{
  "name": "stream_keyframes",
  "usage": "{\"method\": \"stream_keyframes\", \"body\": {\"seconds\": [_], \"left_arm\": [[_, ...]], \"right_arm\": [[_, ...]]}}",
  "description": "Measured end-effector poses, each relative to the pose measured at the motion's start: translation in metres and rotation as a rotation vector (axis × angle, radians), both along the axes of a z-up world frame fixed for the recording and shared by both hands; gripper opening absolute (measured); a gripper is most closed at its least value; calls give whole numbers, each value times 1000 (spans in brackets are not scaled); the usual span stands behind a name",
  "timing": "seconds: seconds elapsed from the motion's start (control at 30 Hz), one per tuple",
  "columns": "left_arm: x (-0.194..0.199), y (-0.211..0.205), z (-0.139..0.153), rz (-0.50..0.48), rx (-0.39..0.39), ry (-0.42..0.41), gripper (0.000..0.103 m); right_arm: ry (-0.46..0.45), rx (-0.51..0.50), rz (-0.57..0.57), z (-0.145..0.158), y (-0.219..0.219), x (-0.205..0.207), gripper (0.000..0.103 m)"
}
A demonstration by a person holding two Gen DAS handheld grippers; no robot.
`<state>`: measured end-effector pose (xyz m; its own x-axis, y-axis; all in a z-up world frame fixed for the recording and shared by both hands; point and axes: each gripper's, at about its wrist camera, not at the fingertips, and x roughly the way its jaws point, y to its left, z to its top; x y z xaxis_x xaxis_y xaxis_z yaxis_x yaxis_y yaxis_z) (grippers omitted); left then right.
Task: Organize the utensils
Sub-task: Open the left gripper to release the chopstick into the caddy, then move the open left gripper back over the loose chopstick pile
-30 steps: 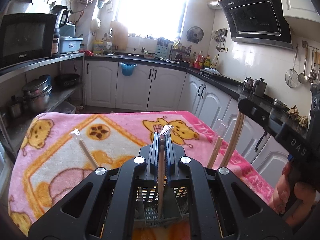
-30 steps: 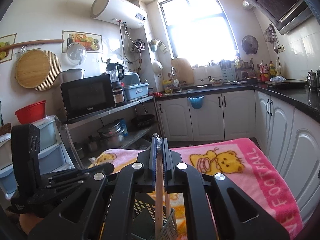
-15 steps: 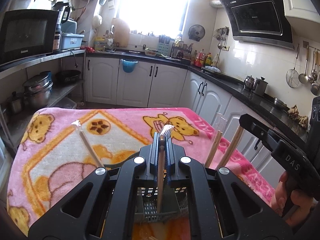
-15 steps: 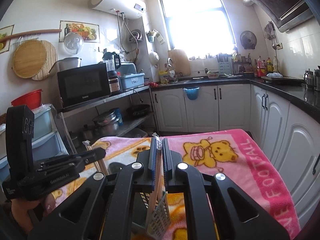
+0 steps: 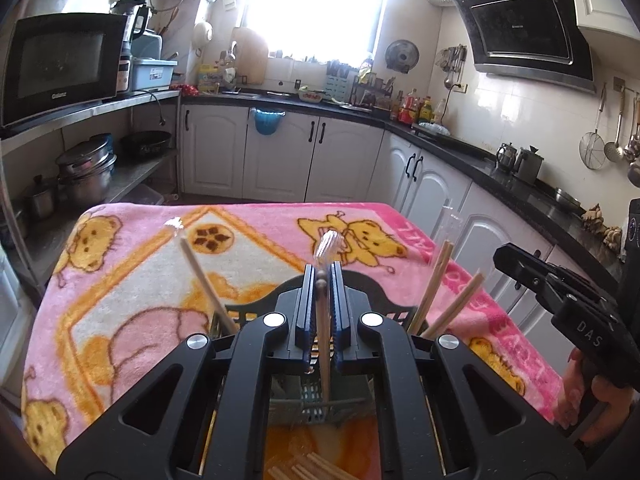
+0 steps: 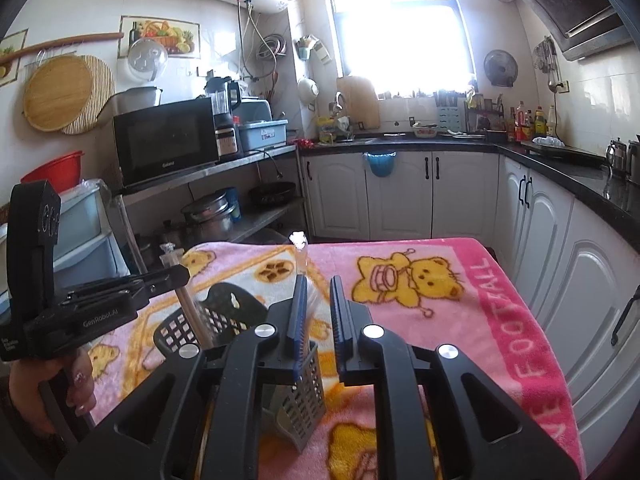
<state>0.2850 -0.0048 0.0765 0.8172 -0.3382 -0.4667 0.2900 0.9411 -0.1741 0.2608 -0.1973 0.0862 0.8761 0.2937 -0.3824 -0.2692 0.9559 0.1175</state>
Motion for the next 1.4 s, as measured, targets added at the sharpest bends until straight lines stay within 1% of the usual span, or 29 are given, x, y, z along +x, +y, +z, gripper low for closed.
{"method": "stream_keyframes", "body": {"seconds": [0.07, 0.3, 0.4, 0.47, 0.53, 0.6, 0.67, 0.73, 0.8, 0.87, 0.93, 0.97, 1.0, 1.13, 1.4], "left_arm": [[-2, 3, 0, 4, -2, 7, 17], [-12, 8, 2, 19, 2, 22, 30], [-15, 11, 3, 23, -2, 26, 38], [-19, 13, 3, 34, 2, 27, 46], [-22, 16, 2, 43, -4, 32, 46], [-25, 16, 3, 51, 1, 32, 49], [-31, 17, 3, 64, -3, 35, 57], [-35, 20, 4, 68, -19, 37, 60], [-41, 22, 4, 74, -30, 34, 67], [-47, 24, 6, 80, -44, 34, 78], [-56, 24, 7, 80, -51, 25, 83], [-58, 23, 8, 80, -51, 22, 89], [-62, 23, 8, 82, -52, 17, 91], [-75, 22, 9, 73, -67, 14, 93], [-96, 17, 1, 53, -61, 17, 93]], "right_arm": [[3, -6, -3, -1, -1, -2, 15], [35, -6, -2, -7, -8, -11, 22], [47, -7, 6, -9, -10, -17, 27], [52, -16, 5, -9, -11, -21, 27], [58, -19, 15, -10, -10, -25, 28], [55, -29, 26, -11, -10, -30, 33], [52, -43, 31, -12, -8, -35, 35], [52, -51, 36, -13, -8, -40, 37], [49, -53, 41, -14, -9, -46, 41], [51, -51, 39, -14, -11, -50, 42], [54, -51, 37, -15, -13, -56, 43], [54, -52, 36, -15, -13, -58, 44], [55, -54, 32, -15, -15, -61, 46], [48, -54, 23, -14, -20, -73, 49], [52, -58, 17, -13, -24, -91, 51]]}}
